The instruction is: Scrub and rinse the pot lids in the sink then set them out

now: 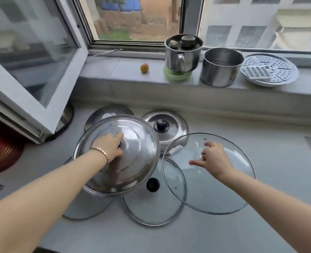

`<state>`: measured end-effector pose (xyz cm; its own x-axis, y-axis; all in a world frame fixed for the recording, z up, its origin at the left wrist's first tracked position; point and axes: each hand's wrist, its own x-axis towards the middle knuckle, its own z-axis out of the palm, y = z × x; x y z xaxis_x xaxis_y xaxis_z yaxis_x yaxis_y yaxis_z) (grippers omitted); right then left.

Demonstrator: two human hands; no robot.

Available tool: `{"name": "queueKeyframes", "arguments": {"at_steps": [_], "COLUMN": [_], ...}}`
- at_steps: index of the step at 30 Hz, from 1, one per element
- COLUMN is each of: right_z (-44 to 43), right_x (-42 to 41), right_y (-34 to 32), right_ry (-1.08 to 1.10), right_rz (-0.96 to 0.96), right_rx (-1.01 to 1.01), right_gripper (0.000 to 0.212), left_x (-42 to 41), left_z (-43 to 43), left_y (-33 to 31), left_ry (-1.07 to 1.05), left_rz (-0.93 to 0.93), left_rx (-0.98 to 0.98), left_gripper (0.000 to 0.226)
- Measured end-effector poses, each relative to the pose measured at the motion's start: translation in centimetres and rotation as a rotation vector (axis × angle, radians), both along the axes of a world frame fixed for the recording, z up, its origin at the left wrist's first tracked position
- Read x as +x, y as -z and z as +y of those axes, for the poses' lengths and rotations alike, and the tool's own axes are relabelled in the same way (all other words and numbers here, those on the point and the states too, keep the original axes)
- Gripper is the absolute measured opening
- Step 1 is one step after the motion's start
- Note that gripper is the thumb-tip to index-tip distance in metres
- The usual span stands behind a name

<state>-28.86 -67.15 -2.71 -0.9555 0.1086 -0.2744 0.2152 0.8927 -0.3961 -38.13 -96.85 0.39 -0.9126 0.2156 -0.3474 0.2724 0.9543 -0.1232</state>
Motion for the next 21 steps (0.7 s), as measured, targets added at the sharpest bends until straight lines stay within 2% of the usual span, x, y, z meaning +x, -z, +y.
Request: {"name": "queueKeyframes", "arguments": {"at_steps": [4,14,18,21], "right_z": [-2.7,-1.6,-0.1,1.0], "right_x": [-1.2,-1.8,-0.9,-0.5], "right_y": [0.5,1.4,2.8,4.2], "right_ry": [0.041,0.174,0.243,0.306], "right_rz": [0.004,0.011,0.041,0.083], "right_rx": [-0.033,-0.043,-0.080,-0.149], "right_gripper": [0.041,0.051,0.051,0.051], "left_x": [-2.4,-4.8,-4.8,-4.3], "left_z": [-1.6,-0.1,-0.1,0.6], "left_y": [2.2,5.6,5.6,5.3], "left_ry": [0.008,0.066,0.060,0.092], "left_rz": [-0.059,-0.151,-0.113,-0.011], "left_rx": [0.008,0.017,-0.014,-0.027], "left_gripper": [0.046,0.046,0.044,0.047]}}
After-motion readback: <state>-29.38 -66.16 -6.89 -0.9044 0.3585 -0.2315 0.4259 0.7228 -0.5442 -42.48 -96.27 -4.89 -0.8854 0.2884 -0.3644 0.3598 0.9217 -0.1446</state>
